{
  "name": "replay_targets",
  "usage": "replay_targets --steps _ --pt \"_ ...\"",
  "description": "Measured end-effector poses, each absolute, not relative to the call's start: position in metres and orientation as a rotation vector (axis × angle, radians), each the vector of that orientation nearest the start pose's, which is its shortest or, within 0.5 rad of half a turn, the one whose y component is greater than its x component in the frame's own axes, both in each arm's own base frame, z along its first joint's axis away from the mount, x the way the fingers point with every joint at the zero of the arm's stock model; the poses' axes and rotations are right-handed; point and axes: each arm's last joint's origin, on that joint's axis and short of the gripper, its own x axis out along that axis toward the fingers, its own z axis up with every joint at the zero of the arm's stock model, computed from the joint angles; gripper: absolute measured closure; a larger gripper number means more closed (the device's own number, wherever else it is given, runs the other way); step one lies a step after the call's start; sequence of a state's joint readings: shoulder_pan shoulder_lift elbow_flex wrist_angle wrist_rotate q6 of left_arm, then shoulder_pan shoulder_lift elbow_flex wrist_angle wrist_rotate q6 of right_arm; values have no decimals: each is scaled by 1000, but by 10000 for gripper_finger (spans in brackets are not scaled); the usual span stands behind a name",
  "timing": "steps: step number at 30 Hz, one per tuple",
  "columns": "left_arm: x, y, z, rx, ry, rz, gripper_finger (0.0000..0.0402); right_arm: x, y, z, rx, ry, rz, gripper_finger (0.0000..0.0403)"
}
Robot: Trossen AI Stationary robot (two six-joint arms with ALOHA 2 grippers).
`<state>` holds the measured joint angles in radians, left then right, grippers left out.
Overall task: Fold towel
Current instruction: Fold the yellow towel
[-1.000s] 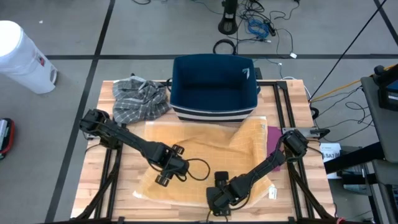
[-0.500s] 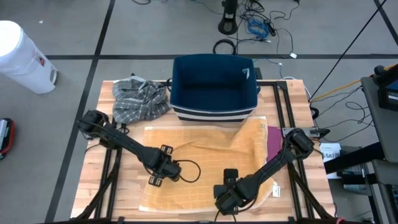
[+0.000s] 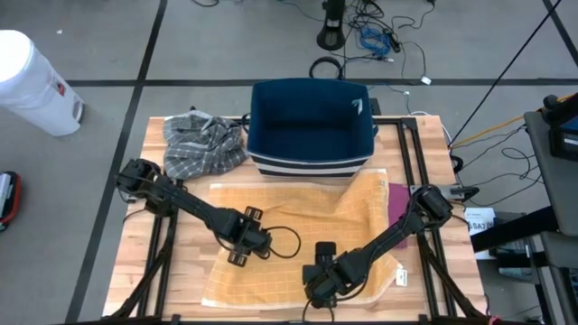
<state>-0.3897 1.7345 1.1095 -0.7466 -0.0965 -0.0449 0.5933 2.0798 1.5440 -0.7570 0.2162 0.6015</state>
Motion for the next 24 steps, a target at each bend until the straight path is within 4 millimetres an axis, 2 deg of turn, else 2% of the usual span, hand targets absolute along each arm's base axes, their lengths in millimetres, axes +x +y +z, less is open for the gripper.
replay_targets --steps 4,9,14,19,22,24 --pt "304 -118 170 239 1283 -295 205 356 219 168 2 1199 -71 170" --pt "317 -118 168 239 1181 -324 205 366 219 171 3 1111 -28 170" --pt "323 -121 171 233 1107 -370 205 377 212 171 -4 1060 -20 170" --pt "321 -122 178 235 1082 -378 205 383 205 155 -18 1103 -38 170" --pt "312 -123 177 229 1165 -368 205 384 201 139 -30 1171 -35 170" --pt "304 -126 177 226 1226 -359 205 380 199 136 -41 1224 -44 170"
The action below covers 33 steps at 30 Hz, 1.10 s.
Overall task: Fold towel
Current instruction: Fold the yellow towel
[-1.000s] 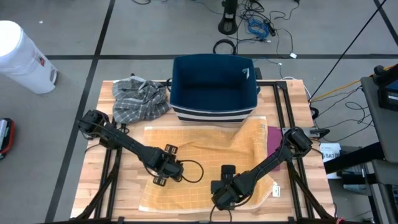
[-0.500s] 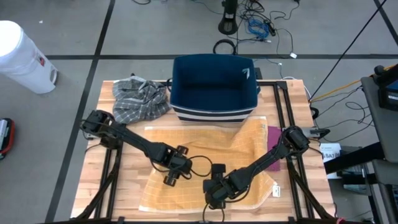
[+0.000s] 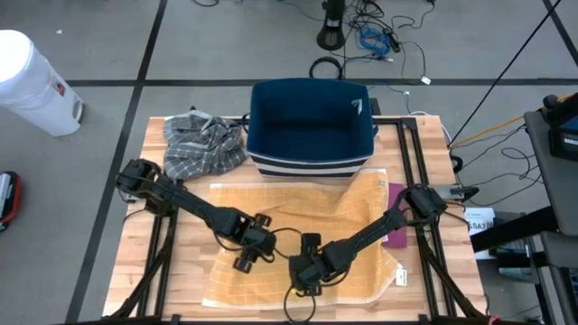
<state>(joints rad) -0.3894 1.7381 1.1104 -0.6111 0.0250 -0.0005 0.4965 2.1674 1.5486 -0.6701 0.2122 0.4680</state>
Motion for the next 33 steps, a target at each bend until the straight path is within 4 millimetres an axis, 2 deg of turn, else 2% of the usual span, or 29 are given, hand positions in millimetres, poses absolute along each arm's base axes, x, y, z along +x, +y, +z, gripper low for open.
replay_targets --steps 7,13,16,20,24,33 --pt "276 -134 172 247 1463 -308 205 360 188 140 -91 1409 -143 170" --pt "271 -135 175 297 1468 -246 205 353 182 139 -98 1490 -205 170" --pt "272 -131 178 344 1435 -171 205 356 182 139 -58 1487 -164 170" --pt "272 -122 177 376 1480 -157 205 366 189 140 21 1414 -59 170" --pt "279 -112 174 361 1475 -185 205 368 195 142 54 1369 -9 170" --pt "306 -86 172 305 1348 -247 205 378 202 158 77 1210 77 170"
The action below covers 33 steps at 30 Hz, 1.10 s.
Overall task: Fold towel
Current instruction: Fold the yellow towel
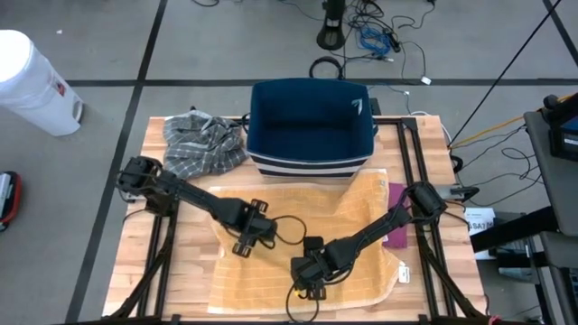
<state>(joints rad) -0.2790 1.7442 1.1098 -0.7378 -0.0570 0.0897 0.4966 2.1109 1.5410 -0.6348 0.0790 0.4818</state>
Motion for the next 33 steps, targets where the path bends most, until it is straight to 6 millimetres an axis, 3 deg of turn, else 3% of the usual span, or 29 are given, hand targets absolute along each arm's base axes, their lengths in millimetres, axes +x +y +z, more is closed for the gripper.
replay_targets --steps 6,11,17,20,24,28,33 --pt "317 -70 171 301 1285 -234 205 390 197 166 23 1081 73 170" --pt "323 -70 177 318 1199 -246 205 406 185 171 -29 964 70 170" --pt "322 -66 216 328 995 -162 205 418 159 172 -58 935 6 170" --pt "313 -54 238 311 940 -113 205 422 150 172 -64 932 -5 170" --pt "287 -41 259 301 1003 -87 205 424 143 172 -66 934 -11 170" --pt "261 -36 265 246 1146 -84 205 427 139 170 -79 934 -11 170" --pt "242 -46 263 197 1234 -131 205 432 133 164 -92 930 -11 170"
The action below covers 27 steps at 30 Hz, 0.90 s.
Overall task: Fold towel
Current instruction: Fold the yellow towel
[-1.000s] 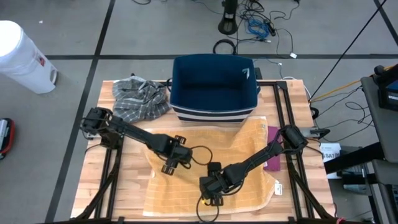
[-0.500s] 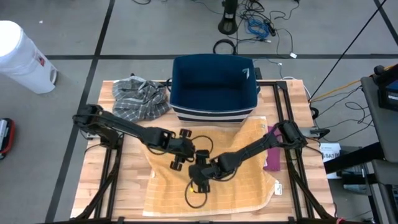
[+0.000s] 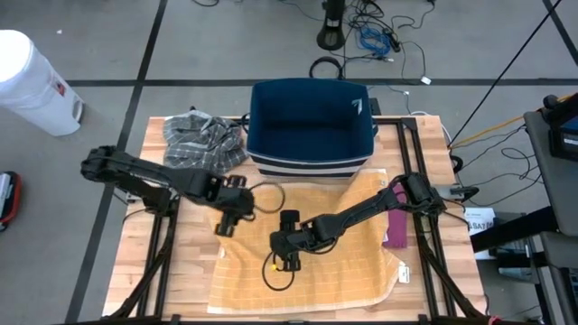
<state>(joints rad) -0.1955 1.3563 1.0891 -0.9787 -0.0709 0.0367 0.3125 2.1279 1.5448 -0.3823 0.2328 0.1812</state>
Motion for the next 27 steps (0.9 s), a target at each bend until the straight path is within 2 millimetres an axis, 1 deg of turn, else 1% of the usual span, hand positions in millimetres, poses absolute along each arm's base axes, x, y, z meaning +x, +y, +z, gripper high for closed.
replay_targets --steps 3,5,7,12,16,20,22,24,27 --pt "229 -45 252 218 1261 -85 205 434 129 162 -96 925 -11 170" --pt "221 -42 244 205 1239 -51 205 434 128 161 -102 930 -10 170" --pt "213 -39 237 181 1206 -36 205 435 128 161 -105 926 -8 170" --pt "192 -40 233 111 1078 -69 205 434 129 161 -106 931 5 170" --pt "175 -48 224 28 998 -152 205 435 127 161 -96 933 15 170" --pt "157 -58 196 -51 1072 -195 205 437 123 161 -96 933 9 170" --pt "153 -66 186 -95 1077 -244 205 438 118 162 -97 925 4 170" --pt "152 -75 182 -132 1035 -293 205 440 114 162 -94 920 -5 170" --pt "149 -84 177 -174 1020 -316 205 442 106 162 -96 917 -16 170"
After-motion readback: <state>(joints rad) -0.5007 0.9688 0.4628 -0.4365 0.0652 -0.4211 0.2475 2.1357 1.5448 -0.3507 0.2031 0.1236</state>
